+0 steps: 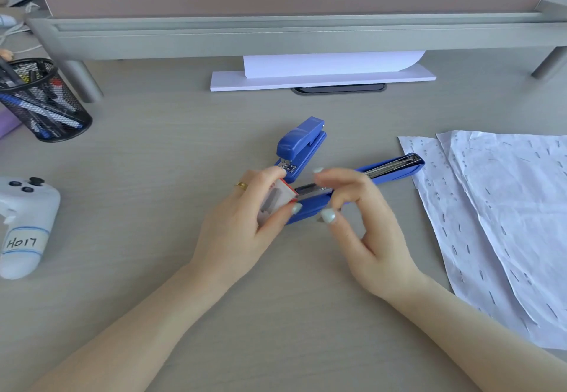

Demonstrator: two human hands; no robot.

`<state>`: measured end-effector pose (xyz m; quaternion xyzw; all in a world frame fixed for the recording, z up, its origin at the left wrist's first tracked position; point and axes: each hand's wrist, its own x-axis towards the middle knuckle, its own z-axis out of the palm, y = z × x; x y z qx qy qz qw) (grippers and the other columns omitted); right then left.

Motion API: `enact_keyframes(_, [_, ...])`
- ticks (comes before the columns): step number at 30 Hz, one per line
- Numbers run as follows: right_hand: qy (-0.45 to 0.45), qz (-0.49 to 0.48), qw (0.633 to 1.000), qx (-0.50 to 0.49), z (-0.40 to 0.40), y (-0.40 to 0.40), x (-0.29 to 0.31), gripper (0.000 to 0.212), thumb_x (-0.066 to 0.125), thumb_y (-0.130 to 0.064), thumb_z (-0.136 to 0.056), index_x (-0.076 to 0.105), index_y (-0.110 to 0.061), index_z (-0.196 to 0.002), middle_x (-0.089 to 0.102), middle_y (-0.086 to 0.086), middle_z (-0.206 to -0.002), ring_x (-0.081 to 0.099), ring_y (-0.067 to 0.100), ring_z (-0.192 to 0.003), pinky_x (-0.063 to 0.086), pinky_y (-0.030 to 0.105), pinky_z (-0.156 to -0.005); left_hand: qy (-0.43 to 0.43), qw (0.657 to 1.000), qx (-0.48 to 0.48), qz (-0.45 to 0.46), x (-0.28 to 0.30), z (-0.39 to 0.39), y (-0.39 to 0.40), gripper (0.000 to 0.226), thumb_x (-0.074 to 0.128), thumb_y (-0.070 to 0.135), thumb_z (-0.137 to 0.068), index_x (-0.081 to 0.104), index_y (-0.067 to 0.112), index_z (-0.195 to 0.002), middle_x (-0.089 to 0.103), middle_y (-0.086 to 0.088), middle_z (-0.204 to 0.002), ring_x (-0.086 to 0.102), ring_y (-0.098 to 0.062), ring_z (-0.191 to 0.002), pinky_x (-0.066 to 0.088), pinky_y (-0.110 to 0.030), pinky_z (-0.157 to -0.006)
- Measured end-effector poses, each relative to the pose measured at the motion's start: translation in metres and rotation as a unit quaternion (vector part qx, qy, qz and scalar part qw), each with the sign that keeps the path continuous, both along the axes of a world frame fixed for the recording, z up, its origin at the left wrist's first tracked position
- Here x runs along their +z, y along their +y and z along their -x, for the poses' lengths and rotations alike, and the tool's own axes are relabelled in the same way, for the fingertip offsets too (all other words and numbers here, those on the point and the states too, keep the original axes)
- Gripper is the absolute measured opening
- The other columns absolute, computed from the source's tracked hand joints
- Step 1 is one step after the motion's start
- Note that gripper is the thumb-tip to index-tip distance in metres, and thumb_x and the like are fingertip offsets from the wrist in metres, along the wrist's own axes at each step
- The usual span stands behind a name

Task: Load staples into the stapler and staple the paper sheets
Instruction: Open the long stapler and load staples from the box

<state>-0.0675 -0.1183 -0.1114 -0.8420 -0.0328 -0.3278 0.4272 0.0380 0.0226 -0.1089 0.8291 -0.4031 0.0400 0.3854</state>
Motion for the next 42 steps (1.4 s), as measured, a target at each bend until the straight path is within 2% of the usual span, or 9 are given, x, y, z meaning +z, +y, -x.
enact_keyframes(3, [0.003,-0.049,0.994,-0.101,-0.004,-0.008,0.004,0.01,0.051,-0.021,-0.087,0.051,-0.024,-0.077,0.054,-0.017,-0.089,0.051,-0.002,-0.09,0.035,0.011,-0.084,0.005,0.998,0.062,-0.005,-0.002,-0.024,0.005,0.038,0.054,0.046,-0.081,0.045,0.031,-0.115,0.056,0.01,-0.109,0.05,-0.012,-0.094,0.042,-0.031,-0.068])
enact_keyframes(5, [0.023,-0.064,0.987,-0.142,-0.006,-0.013,0.006,0.016,0.05,-0.029,-0.086,0.051,-0.038,-0.072,0.054,-0.021,-0.078,0.051,-0.002,-0.083,0.038,0.02,-0.084,0.002,0.994,0.101,-0.043,-0.007,-0.042,0.01,0.037,0.058,0.036,-0.084,0.049,0.025,-0.119,0.059,0.003,-0.114,0.05,-0.02,-0.101,0.04,-0.031,-0.075])
enact_keyframes(8, [0.084,-0.065,0.979,-0.175,-0.009,-0.015,0.008,0.026,0.052,-0.031,-0.088,0.059,-0.042,-0.066,0.058,-0.028,-0.079,0.052,-0.002,-0.084,0.04,0.044,-0.091,-0.018,0.985,0.132,-0.108,-0.014,-0.058,0.014,0.035,0.058,0.032,-0.084,0.053,0.026,-0.118,0.062,0.002,-0.115,0.047,-0.025,-0.106,0.037,-0.035,-0.083])
enact_keyframes(11, [0.148,-0.067,0.966,-0.202,-0.015,-0.015,0.009,0.022,0.056,-0.031,-0.089,0.067,-0.034,-0.069,0.057,-0.019,-0.079,0.05,0.004,-0.085,0.029,0.037,-0.096,-0.047,0.978,0.15,-0.141,-0.017,-0.061,0.012,0.033,0.057,0.034,-0.084,0.055,0.029,-0.116,0.059,0.007,-0.123,0.041,-0.022,-0.115,0.026,-0.035,-0.091])
enact_keyframes(18, [0.228,-0.089,0.941,-0.235,-0.031,-0.013,0.019,0.029,0.059,-0.039,-0.085,0.058,-0.035,-0.056,0.055,-0.018,-0.089,0.046,0.008,-0.097,0.015,0.028,-0.086,-0.13,0.985,0.105,-0.041,0.0,-0.028,-0.003,0.029,0.052,0.048,-0.075,0.062,0.031,-0.096,0.059,0.01,-0.103,0.041,-0.012,-0.096,0.015,-0.024,-0.076])
enact_keyframes(23, [0.248,-0.042,0.934,-0.255,-0.036,-0.011,0.011,0.021,0.057,-0.038,-0.086,0.067,-0.032,-0.068,0.055,-0.015,-0.096,0.04,0.008,-0.101,0.013,0.027,-0.089,-0.125,0.989,0.058,-0.057,-0.004,-0.009,-0.023,0.04,0.048,0.058,-0.07,0.062,0.028,-0.093,0.062,0.01,-0.094,0.038,-0.012,-0.091,0.017,-0.028,-0.072])
enact_keyframes(31, [0.238,0.0,0.931,-0.277,-0.038,-0.009,0.004,0.023,0.057,-0.036,-0.086,0.061,-0.03,-0.065,0.051,-0.016,-0.092,0.037,0.008,-0.099,0.01,0.027,-0.095,-0.125,0.989,0.054,-0.055,-0.014,-0.013,-0.026,0.028,0.045,0.049,-0.075,0.062,0.029,-0.084,0.059,0.01,-0.079,0.036,-0.011,-0.082,0.015,-0.028,-0.067])
enact_keyframes(37, [0.25,-0.049,0.93,-0.264,-0.039,-0.011,0.005,0.028,0.051,-0.035,-0.089,0.057,-0.03,-0.063,0.051,-0.017,-0.091,0.039,0.01,-0.105,0.009,0.041,-0.111,-0.116,0.991,0.044,-0.051,-0.015,-0.014,-0.025,0.027,0.045,0.048,-0.076,0.062,0.03,-0.086,0.06,0.012,-0.081,0.038,-0.009,-0.084,0.015,-0.025,-0.069])
enact_keyframes(42, [0.254,-0.01,0.925,-0.282,-0.041,-0.011,0.001,0.025,0.05,-0.037,-0.09,0.063,-0.026,-0.071,0.05,-0.017,-0.094,0.037,0.011,-0.105,0.006,0.04,-0.111,-0.122,0.99,0.04,-0.054,-0.016,-0.015,-0.026,0.02,0.054,0.042,-0.076,0.062,0.029,-0.089,0.061,0.011,-0.084,0.038,-0.01,-0.088,0.015,-0.026,-0.071])
